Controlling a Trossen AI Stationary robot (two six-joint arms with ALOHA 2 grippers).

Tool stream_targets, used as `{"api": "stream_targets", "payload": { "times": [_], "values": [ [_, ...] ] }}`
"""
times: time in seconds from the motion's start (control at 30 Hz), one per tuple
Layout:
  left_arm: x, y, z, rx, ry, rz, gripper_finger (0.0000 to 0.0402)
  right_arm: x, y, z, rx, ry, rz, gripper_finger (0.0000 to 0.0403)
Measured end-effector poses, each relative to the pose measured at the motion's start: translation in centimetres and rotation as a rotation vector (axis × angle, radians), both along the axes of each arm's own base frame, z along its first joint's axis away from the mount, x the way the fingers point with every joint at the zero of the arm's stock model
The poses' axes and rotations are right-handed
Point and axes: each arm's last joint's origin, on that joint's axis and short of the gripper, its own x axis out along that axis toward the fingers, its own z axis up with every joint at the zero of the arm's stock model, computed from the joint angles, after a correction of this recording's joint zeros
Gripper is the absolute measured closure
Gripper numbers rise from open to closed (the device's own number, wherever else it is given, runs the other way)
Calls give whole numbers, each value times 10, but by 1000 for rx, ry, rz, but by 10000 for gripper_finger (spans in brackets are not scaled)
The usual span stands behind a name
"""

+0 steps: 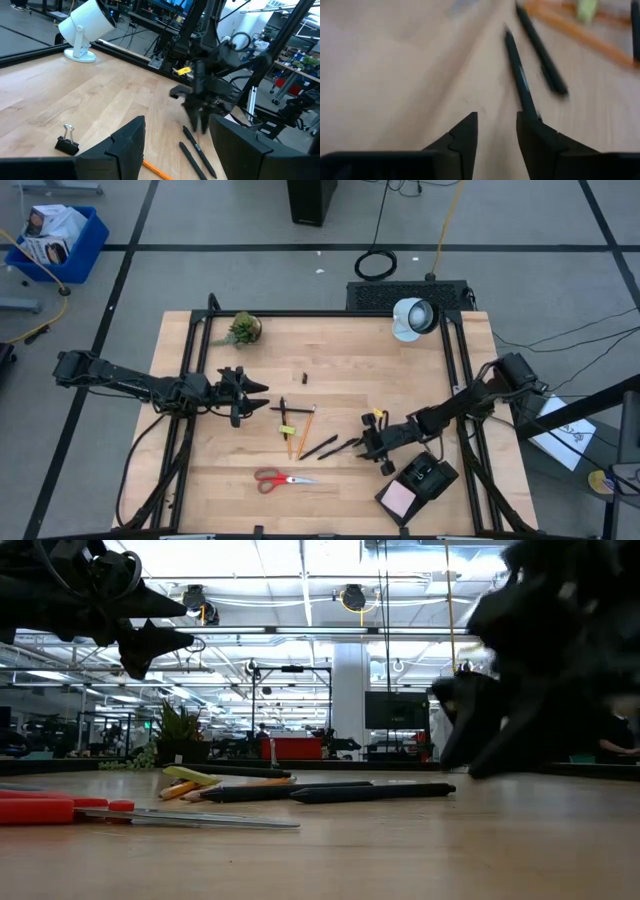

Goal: Pick and place office supplies into organizer
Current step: Put the black pen into the desk organizer

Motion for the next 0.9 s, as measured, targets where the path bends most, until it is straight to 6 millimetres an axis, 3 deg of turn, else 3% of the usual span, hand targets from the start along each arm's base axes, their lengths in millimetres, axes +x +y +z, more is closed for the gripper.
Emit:
{"api": "stream_targets", "payload": {
  "times": [0.13, 0.23, 0.67, 0.9],
  "values": [
    [0, 0, 0, 0, 2, 0, 176, -7, 2, 21, -60, -49, -25, 271],
    [0, 0, -1, 0, 5, 0, 176, -14, -2, 26, -127, -16, -77, 272],
    [0, 0, 0, -1, -3, 1, 176, -24, -28, 5, -47, -8, -118, 277],
    [0, 0, 0, 2, -3, 1, 176, -23, -28, -3, -39, -12, -118, 277]
  ]
}}
